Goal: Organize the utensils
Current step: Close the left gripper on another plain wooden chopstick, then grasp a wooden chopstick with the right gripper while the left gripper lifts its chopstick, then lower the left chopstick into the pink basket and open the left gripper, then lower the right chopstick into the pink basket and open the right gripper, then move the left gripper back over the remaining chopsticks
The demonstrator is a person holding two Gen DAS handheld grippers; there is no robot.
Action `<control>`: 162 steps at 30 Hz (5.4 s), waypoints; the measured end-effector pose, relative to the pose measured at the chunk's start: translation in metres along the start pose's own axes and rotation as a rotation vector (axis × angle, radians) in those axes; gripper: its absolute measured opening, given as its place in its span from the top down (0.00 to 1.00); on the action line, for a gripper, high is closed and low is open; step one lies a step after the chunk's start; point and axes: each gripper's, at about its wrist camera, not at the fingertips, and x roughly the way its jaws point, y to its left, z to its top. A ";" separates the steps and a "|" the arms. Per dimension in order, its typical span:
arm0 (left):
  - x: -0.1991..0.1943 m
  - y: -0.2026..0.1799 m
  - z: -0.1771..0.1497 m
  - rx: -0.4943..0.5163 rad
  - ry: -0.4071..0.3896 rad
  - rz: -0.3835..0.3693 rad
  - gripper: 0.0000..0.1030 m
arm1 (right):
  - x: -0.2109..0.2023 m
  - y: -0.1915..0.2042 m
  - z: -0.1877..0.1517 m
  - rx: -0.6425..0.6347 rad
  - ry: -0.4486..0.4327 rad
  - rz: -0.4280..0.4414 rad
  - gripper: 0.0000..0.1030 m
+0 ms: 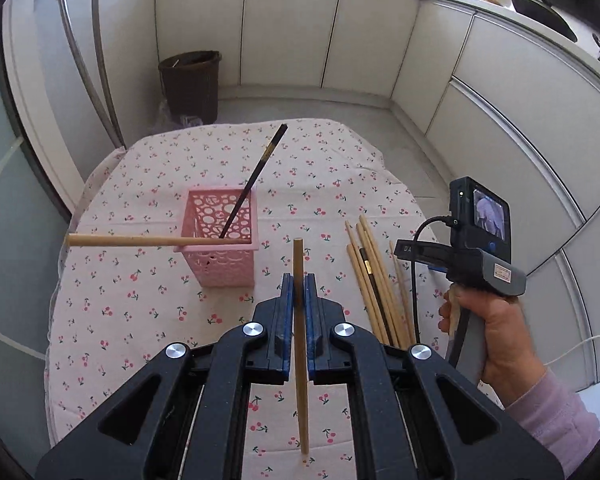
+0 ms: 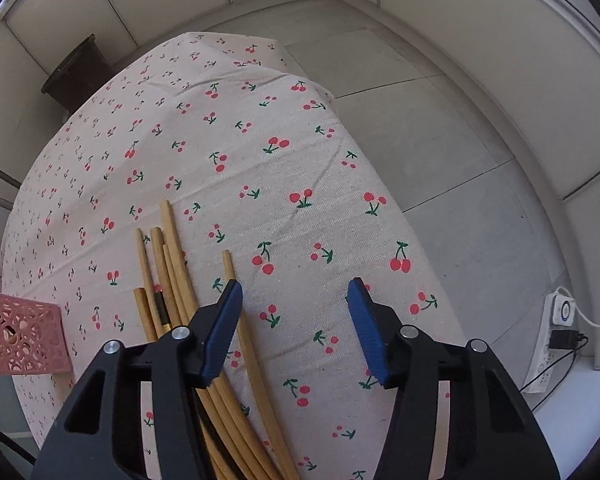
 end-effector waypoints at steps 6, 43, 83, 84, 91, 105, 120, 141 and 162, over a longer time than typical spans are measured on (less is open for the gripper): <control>-0.015 0.005 -0.003 0.000 -0.028 -0.006 0.95 | 0.003 0.017 -0.003 -0.045 -0.001 -0.027 0.47; -0.083 0.052 0.003 -0.096 -0.181 -0.077 0.95 | -0.214 0.018 -0.057 -0.232 -0.336 0.408 0.95; 0.087 0.093 -0.008 -0.276 0.193 0.084 0.94 | -0.244 0.009 -0.004 -0.086 -0.350 0.599 0.94; 0.080 0.092 -0.010 -0.279 0.174 0.084 0.94 | -0.245 0.008 -0.004 -0.088 -0.353 0.601 0.94; -0.021 0.070 0.001 -0.214 -0.042 0.018 0.94 | -0.262 0.010 -0.007 -0.089 -0.379 0.645 0.94; -0.053 0.090 0.095 -0.314 -0.394 0.074 0.94 | -0.275 0.045 -0.009 -0.136 -0.397 0.699 0.94; -0.085 0.119 0.071 -0.427 -0.475 0.091 0.57 | -0.269 0.086 -0.002 -0.162 -0.421 0.681 0.94; -0.104 0.104 0.060 -0.305 -0.430 0.109 0.46 | -0.234 0.154 -0.031 -0.332 -0.447 0.511 0.78; -0.073 0.033 0.012 -0.113 -0.314 0.166 0.16 | -0.242 0.055 -0.087 -0.339 -0.554 0.238 0.28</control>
